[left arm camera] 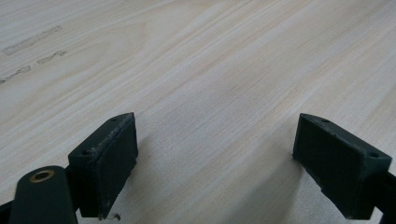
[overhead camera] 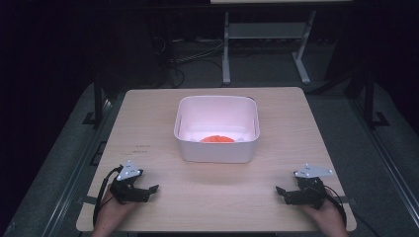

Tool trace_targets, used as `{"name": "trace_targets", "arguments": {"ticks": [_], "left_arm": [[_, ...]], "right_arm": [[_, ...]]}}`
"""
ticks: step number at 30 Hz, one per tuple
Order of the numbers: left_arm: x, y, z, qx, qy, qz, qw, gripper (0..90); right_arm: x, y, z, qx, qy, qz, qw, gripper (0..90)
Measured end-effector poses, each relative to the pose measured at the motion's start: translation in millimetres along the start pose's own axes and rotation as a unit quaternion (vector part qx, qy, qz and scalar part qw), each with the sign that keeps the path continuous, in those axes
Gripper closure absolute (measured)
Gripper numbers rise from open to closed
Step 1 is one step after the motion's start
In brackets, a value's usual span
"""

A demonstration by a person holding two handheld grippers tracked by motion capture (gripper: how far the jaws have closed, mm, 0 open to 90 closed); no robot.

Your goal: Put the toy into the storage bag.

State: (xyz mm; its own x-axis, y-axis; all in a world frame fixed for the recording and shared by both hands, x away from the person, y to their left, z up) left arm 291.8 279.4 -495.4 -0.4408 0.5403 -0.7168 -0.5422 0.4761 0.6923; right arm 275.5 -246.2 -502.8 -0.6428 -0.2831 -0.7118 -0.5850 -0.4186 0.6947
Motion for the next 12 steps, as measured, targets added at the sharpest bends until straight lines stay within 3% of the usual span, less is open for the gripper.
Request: {"name": "trace_targets", "arguments": {"ticks": [12], "left_arm": [[0.2, 0.3, -0.6, -0.003, 0.003, 0.001, 1.0, 13.1]], "right_arm": [[0.0, -0.1, 0.0, 0.0, 0.0, 0.0, 1.0, 10.4]]}}
Point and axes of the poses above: each handheld gripper's, and its own axes: y roughly backward along the jaws, x roughly out of its underside, z roughly to its left, the point moved 3 cm from there along -y, roughly forward along the jaws, and after that the axes turned 6 degrees about -y, right-handed, at the moved point
